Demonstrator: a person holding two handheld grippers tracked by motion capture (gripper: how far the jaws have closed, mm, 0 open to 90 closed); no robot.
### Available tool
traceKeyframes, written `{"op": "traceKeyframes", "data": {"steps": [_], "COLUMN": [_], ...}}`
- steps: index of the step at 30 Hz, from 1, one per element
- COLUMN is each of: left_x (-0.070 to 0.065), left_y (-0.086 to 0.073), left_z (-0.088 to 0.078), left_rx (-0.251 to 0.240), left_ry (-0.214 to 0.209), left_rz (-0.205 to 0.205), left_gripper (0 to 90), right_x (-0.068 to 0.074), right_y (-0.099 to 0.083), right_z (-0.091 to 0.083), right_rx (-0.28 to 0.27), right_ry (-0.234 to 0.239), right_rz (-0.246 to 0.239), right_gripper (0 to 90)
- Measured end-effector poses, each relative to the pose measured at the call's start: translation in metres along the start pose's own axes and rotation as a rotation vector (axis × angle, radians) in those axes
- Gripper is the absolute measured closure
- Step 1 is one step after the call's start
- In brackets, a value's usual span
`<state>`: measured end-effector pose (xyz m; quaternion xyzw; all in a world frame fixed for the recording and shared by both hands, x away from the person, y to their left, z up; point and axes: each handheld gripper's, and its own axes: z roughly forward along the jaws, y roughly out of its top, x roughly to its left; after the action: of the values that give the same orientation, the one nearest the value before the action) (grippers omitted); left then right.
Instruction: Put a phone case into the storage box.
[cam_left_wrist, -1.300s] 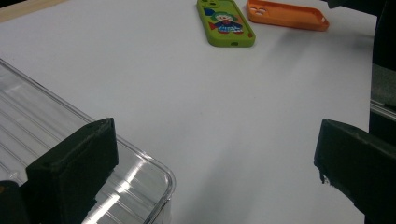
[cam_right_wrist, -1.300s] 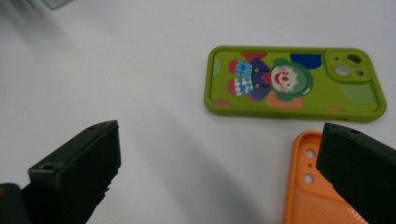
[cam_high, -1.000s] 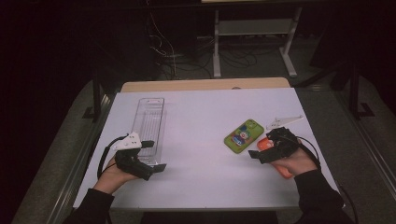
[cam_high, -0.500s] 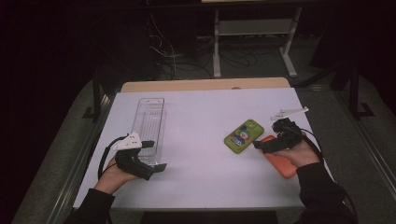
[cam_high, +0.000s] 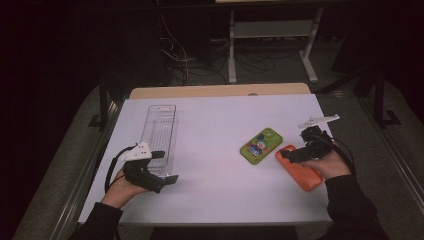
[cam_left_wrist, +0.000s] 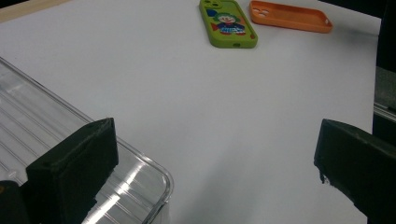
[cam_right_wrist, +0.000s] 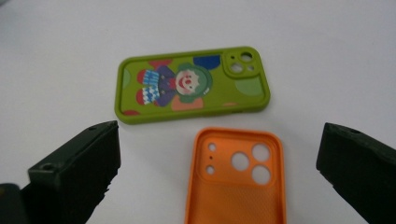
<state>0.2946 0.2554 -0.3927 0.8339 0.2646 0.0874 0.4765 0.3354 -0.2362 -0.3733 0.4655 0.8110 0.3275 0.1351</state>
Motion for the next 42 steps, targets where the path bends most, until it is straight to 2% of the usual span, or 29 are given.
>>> {"op": "traceKeyframes", "data": {"steps": [9,13,21,22,23,42], "left_x": [-0.001,-0.001,-0.002,-0.003,-0.003,-0.003], "left_y": [-0.002,-0.002,-0.003,-0.003,-0.003,-0.004], "left_z": [0.001,0.001,0.002,0.002,0.002,0.003], "left_rx": [0.000,0.001,0.008,0.004,0.002,0.009], "left_ry": [-0.006,-0.006,-0.008,-0.008,-0.009,-0.009], "left_rz": [0.002,0.000,0.000,-0.005,-0.003,0.006], "left_gripper": [0.0,0.0,0.0,0.0,0.0,0.0], "right_x": [-0.010,-0.012,-0.015,-0.016,-0.014,-0.011], "right_y": [-0.012,-0.016,-0.026,-0.027,-0.029,-0.043], "right_z": [0.005,0.008,0.013,0.015,0.016,0.033], "right_rx": [0.045,0.065,0.096,0.092,0.112,0.204], "right_ry": [-0.027,-0.049,-0.067,-0.076,-0.077,-0.062], "right_rz": [0.021,0.001,0.012,-0.007,0.015,0.025], "right_gripper": [0.0,0.0,0.0,0.0,0.0,0.0]}}
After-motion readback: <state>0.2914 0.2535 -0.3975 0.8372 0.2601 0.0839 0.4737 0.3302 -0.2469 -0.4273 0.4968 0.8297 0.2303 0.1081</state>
